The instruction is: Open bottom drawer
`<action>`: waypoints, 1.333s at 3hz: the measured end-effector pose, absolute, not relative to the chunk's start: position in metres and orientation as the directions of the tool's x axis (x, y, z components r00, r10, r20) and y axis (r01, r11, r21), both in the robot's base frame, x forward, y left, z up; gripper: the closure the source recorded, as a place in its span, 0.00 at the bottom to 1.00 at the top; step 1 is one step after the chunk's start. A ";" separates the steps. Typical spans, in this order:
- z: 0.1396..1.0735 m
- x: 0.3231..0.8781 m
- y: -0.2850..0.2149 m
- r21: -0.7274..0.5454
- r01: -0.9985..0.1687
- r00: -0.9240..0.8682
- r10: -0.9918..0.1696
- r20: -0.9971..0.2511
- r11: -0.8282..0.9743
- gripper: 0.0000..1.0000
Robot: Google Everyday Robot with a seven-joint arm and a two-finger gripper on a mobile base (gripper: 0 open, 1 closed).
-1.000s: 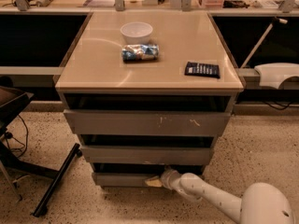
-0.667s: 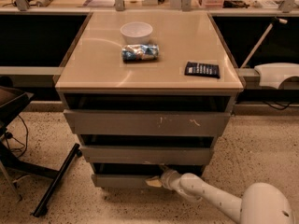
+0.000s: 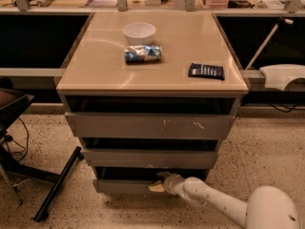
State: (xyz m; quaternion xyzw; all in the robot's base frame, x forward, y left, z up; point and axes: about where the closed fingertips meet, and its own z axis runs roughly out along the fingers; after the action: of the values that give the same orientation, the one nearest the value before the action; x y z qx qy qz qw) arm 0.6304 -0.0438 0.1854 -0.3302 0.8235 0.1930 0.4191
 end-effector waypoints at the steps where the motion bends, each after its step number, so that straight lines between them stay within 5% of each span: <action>1: 0.185 0.623 -0.039 0.108 -0.672 -0.450 -0.288 -0.845 0.733 1.00; 2: 0.189 0.622 -0.040 0.109 -0.672 -0.450 -0.287 -0.845 0.733 1.00; 4: 0.204 0.585 -0.026 0.224 -0.575 -0.472 -0.095 -0.876 0.787 1.00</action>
Offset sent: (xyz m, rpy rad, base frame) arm -0.1662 -0.0130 0.0293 1.2801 -0.0143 -0.8368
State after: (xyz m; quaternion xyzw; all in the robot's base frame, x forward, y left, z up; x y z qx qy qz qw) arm 0.5849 -0.0264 0.2039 -0.2044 0.8193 0.2545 0.4713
